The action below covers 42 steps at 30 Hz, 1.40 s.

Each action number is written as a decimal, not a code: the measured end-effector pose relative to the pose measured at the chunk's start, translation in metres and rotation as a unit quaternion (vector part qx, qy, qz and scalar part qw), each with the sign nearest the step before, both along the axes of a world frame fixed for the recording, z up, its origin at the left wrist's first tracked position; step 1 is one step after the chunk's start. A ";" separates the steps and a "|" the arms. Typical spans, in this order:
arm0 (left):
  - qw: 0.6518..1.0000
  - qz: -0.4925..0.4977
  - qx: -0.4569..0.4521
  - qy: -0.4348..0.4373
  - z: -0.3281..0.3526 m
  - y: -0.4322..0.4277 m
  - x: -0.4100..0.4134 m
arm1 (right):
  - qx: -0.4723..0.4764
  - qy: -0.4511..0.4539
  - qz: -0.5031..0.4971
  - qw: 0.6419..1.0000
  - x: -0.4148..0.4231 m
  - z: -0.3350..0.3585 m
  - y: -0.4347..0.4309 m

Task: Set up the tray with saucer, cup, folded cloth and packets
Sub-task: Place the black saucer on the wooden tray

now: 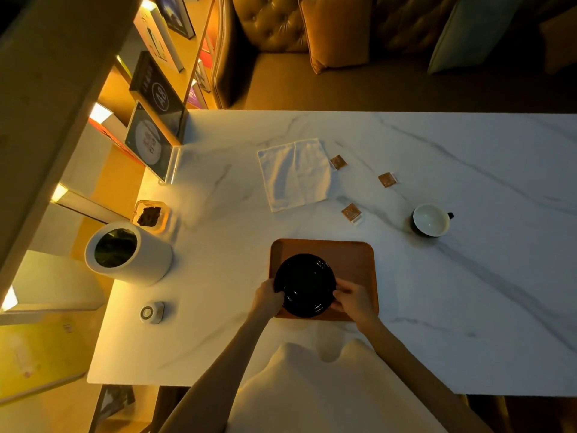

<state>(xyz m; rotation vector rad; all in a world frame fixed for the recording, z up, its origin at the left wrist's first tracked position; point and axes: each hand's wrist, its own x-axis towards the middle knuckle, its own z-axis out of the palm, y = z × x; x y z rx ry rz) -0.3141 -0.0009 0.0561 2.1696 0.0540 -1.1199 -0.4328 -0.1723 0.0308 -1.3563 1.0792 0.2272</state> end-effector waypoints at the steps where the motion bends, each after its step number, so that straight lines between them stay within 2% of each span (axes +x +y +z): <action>1: 1.000 -0.013 0.003 0.002 -0.002 -0.002 0.003 | 0.013 0.007 -0.002 1.000 0.003 -0.002 -0.001; 11: 0.998 -0.031 0.009 0.058 -0.011 -0.016 0.029 | 0.082 0.056 0.006 0.995 0.036 -0.015 -0.015; 28: 0.994 0.036 -0.004 0.102 -0.017 -0.013 0.032 | 0.119 0.084 0.000 0.989 0.048 -0.024 -0.020; 42: 0.993 0.046 0.003 0.109 -0.023 -0.010 0.029 | 0.124 0.089 0.006 0.988 0.046 -0.028 -0.018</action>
